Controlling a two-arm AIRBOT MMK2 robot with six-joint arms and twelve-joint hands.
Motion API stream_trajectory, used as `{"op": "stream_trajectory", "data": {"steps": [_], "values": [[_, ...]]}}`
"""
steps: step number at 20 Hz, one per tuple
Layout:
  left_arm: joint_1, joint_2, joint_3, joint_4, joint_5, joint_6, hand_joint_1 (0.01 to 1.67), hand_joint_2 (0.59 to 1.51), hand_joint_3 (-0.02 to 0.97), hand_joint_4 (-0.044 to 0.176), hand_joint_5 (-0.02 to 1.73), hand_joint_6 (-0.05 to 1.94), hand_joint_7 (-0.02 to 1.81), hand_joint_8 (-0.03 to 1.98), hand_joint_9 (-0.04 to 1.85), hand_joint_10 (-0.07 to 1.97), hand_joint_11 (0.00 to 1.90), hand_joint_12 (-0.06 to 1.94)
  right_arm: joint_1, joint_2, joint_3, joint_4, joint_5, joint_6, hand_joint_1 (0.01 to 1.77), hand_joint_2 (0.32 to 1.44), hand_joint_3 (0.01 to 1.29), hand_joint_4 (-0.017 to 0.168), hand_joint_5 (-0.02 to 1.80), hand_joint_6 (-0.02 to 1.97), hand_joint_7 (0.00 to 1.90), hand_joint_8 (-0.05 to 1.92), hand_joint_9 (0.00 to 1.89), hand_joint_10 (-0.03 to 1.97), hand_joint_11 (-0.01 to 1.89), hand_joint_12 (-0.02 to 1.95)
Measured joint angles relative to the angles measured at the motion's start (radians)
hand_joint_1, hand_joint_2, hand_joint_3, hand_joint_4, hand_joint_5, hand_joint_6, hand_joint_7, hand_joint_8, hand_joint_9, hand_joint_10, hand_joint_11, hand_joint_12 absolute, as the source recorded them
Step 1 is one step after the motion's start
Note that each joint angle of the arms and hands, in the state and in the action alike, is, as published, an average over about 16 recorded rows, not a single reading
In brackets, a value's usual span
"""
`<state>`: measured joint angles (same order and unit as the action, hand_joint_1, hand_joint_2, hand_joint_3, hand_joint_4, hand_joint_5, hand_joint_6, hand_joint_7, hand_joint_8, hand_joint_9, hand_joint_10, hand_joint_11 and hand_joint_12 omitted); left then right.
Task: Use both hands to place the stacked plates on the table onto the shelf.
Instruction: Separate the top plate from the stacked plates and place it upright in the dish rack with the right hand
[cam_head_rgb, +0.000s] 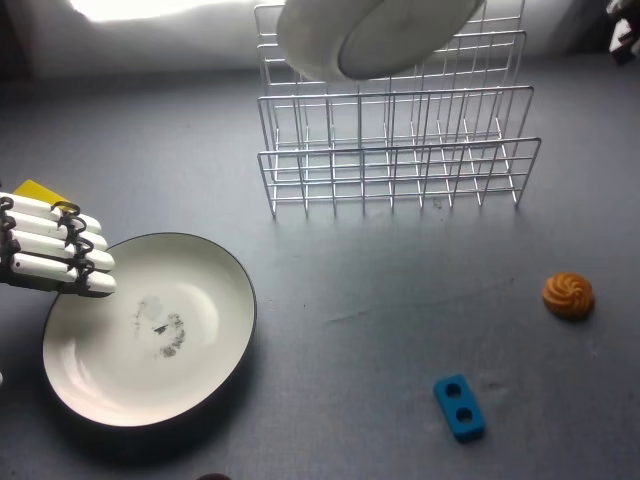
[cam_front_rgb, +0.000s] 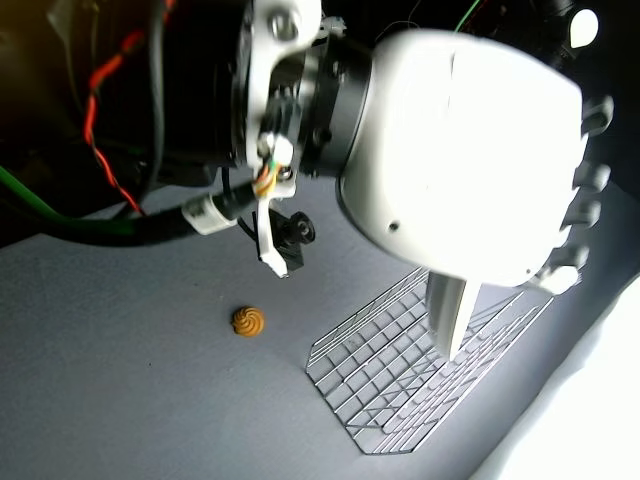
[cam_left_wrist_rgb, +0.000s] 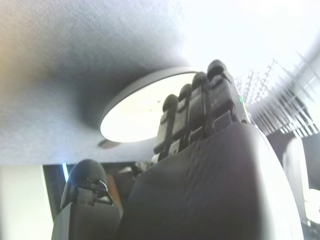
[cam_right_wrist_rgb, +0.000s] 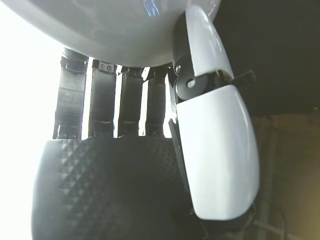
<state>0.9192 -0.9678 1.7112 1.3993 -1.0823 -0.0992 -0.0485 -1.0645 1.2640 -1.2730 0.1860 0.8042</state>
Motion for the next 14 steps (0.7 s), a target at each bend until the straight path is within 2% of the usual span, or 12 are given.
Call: {"op": "stream_trajectory", "data": {"steps": [14], "values": [[-0.008, -0.003, 0.008, -0.002, 0.003, 0.001, 0.01, 1.141, 0.020, 0.000, 0.06, 0.00, 0.04, 0.00, 0.03, 0.01, 0.02, 0.03, -0.061, -0.030, 0.048, 0.010, -0.095, 0.179, 1.20, 1.11, 0.01, -0.009, 0.81, 1.00, 0.90, 1.27, 0.83, 1.09, 0.59, 1.49]]}}
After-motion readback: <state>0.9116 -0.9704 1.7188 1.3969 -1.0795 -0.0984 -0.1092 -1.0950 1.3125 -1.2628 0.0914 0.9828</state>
